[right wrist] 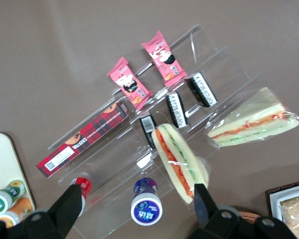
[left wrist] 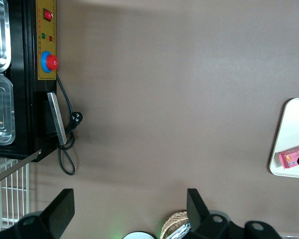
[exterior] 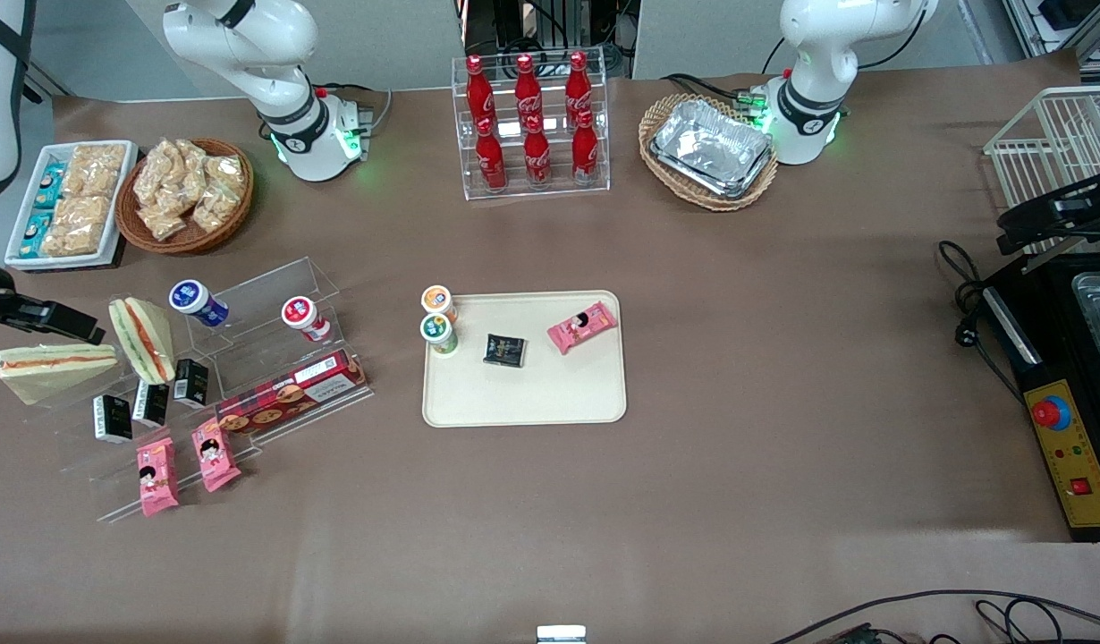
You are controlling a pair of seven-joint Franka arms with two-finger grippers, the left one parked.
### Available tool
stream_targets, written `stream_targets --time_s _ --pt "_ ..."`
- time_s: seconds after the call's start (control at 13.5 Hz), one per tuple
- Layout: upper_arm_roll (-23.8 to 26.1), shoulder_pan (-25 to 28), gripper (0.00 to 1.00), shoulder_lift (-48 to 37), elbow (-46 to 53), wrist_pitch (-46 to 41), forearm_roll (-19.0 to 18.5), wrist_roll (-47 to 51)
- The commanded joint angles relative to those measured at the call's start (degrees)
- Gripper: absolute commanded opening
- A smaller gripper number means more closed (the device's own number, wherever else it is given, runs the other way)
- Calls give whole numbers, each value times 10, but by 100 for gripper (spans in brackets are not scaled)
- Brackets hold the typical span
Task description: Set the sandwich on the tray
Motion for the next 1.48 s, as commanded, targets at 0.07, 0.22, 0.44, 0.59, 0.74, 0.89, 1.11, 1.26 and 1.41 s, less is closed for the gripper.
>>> stream_targets --time_s 0.07,0.22,0.44,0.59,0.74,0.89,1.11,1.26,1.41 --pt "-38 -15 100 6 19 0 -14 73" --pt "-65 -15 100 6 20 1 -14 92" --pt "-97 -14 100 13 19 26 -25 152" --pt "-110 -21 100 30 18 43 -30 228" --pt "-114 -43 100 47 16 55 -21 243" --pt "-114 -68 100 69 10 72 1 244" --pt "-114 -81 100 97 7 90 29 245" --pt "-114 -90 100 100 -14 117 42 250" --pt "-114 -91 100 101 -30 134 47 250"
